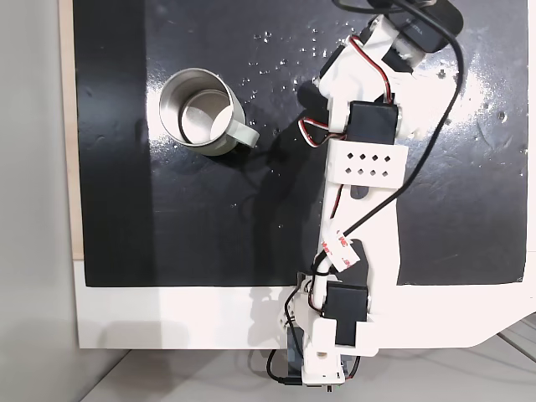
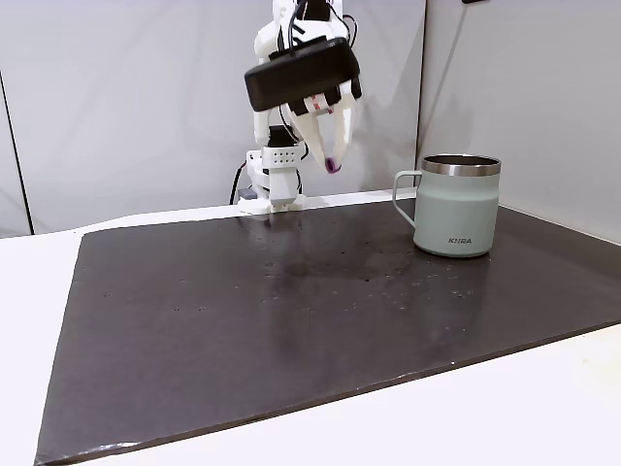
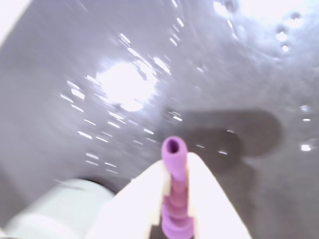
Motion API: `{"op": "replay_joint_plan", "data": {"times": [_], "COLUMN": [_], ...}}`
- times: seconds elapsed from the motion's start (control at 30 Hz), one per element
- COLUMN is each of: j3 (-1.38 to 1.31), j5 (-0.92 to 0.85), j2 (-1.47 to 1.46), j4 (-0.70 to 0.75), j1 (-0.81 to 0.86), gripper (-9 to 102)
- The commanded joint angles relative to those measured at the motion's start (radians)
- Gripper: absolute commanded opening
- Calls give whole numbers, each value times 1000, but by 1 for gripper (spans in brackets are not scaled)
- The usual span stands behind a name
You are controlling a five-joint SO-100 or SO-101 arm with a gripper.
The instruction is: Grasp a pengrip and put it in the cup.
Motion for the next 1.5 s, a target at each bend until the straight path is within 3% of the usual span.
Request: {"op": "replay_joint_plan", "data": {"times": [0.0,0.17,0.47,0.67,0.97,1.23,1.47], "j3": [-176,-354,-411,-456,-465,-494,-503], "j5": [175,436,730,764,799,848,874], "j2": [41,-38,-104,-138,-147,-150,-152], "j4": [48,204,285,334,370,446,486], "j1": [-29,-144,-419,-531,-572,-574,-577], "gripper": [0,0,0,0,1,31,35]}}
